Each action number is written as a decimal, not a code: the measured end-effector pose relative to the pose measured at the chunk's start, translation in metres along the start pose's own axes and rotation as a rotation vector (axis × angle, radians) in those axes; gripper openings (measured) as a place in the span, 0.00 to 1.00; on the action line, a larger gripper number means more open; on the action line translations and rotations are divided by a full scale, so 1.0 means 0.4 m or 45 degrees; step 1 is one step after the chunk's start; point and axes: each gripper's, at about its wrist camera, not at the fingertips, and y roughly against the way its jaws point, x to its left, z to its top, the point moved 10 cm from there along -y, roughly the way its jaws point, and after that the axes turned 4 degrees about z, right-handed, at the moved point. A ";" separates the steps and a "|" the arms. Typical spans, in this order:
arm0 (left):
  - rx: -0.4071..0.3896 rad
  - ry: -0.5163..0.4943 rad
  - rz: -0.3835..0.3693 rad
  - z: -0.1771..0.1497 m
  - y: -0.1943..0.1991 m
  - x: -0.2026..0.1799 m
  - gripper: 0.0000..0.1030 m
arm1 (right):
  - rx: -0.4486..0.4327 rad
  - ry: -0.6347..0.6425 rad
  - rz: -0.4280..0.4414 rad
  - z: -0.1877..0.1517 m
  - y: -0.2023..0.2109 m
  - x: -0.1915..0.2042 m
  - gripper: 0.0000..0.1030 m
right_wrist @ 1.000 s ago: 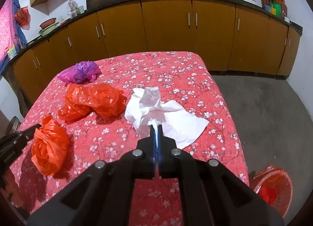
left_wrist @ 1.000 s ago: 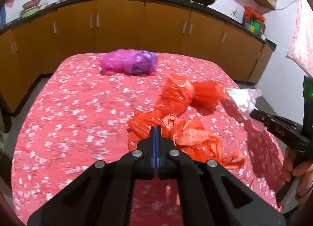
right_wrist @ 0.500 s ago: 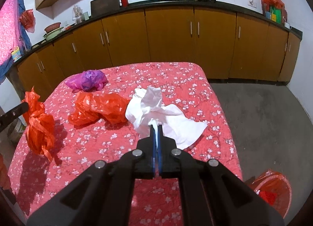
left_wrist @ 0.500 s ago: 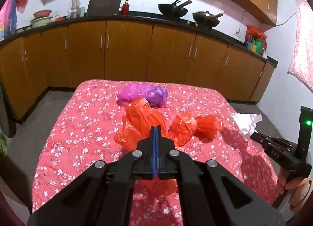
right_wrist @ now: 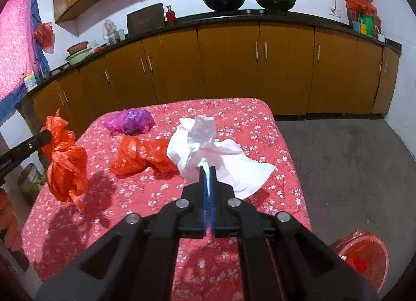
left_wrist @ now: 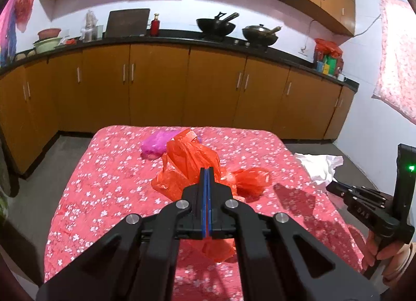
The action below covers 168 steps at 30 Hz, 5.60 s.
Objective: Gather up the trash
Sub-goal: 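Carry the tissue and orange bag to the red basket and open both tools, then move both open tools back to the bags on the bed, then grasp the red bags with the right tool while the left grasps the purple bag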
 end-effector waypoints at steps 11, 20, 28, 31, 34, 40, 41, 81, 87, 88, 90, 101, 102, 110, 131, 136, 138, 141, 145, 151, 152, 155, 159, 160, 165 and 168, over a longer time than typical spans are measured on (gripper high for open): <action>-0.023 -0.061 -0.060 0.014 0.014 -0.086 0.00 | -0.032 -0.031 -0.012 -0.002 0.055 -0.036 0.04; -0.031 -0.124 -0.156 0.020 0.012 -0.210 0.00 | -0.069 -0.078 -0.081 -0.005 0.112 -0.126 0.04; -0.038 -0.198 -0.283 0.009 0.011 -0.373 0.00 | -0.101 -0.139 -0.200 -0.034 0.181 -0.264 0.04; -0.042 -0.226 -0.337 0.003 0.012 -0.448 0.00 | -0.121 -0.171 -0.276 -0.054 0.224 -0.336 0.04; -0.038 -0.258 -0.395 -0.009 0.013 -0.530 0.00 | -0.136 -0.206 -0.347 -0.075 0.269 -0.413 0.04; -0.015 -0.317 -0.517 -0.043 0.013 -0.697 0.00 | -0.158 -0.289 -0.487 -0.129 0.366 -0.565 0.04; -0.008 -0.329 -0.543 -0.053 0.015 -0.731 0.00 | -0.160 -0.303 -0.510 -0.141 0.384 -0.591 0.03; 0.478 -0.711 -0.692 -0.596 -0.175 -1.293 0.00 | 0.138 -0.742 -0.630 -0.654 0.354 -1.056 0.04; 0.521 -0.736 -0.649 -0.634 -0.205 -1.305 0.00 | 0.168 -0.764 -0.602 -0.674 0.331 -1.072 0.06; 0.527 -0.735 -0.649 -0.639 -0.209 -1.306 0.00 | 0.171 -0.767 -0.596 -0.677 0.327 -1.073 0.07; 0.542 -0.736 -0.648 -0.647 -0.217 -1.308 0.00 | 0.176 -0.775 -0.579 -0.684 0.321 -1.072 0.07; 0.599 -0.710 -0.614 -0.664 -0.242 -1.300 0.00 | 0.173 -0.778 -0.548 -0.694 0.317 -1.063 0.21; 0.604 -0.705 -0.614 -0.663 -0.244 -1.297 0.00 | 0.171 -0.776 -0.549 -0.693 0.319 -1.061 0.22; 0.546 -0.568 -0.597 -0.553 -0.213 -1.247 0.30 | 0.121 -0.706 -0.583 -0.630 0.363 -1.042 0.29; 0.129 -0.073 -0.070 -0.050 -0.096 -0.292 0.64 | -0.016 -0.111 -0.031 -0.041 0.081 -0.250 0.61; 0.107 -0.007 0.149 -0.035 -0.103 -0.039 0.65 | 0.051 0.015 0.100 0.007 -0.078 -0.024 0.62; 0.104 0.000 0.225 -0.039 -0.106 0.043 0.66 | 0.071 0.058 0.128 0.015 -0.126 0.038 0.67; 0.110 0.019 0.281 -0.040 -0.106 0.120 0.68 | 0.104 0.119 0.144 0.019 -0.187 0.103 0.70; 0.119 0.027 0.316 -0.048 -0.118 0.196 0.69 | 0.143 0.191 0.142 0.026 -0.264 0.156 0.73; 0.143 0.079 0.304 -0.043 -0.154 0.257 0.70 | 0.203 0.229 0.134 0.029 -0.344 0.180 0.67; 0.148 0.091 0.298 -0.042 -0.160 0.267 0.70 | 0.219 0.230 0.141 0.025 -0.355 0.185 0.50; 0.156 0.107 0.297 -0.030 -0.186 0.279 0.70 | 0.273 0.220 0.148 -0.003 -0.373 0.177 0.22; 0.165 0.105 0.309 -0.010 -0.235 0.288 0.70 | 0.227 0.148 0.148 -0.004 -0.340 0.142 0.14; 0.165 0.104 0.311 -0.003 -0.250 0.288 0.71 | 0.211 0.126 0.130 -0.002 -0.330 0.123 0.13; 0.156 0.070 0.366 0.034 -0.319 0.285 0.74 | 0.158 0.048 0.051 0.002 -0.286 0.040 0.13; 0.173 0.057 0.375 0.050 -0.368 0.281 0.77 | 0.170 0.026 0.038 -0.006 -0.278 0.015 0.13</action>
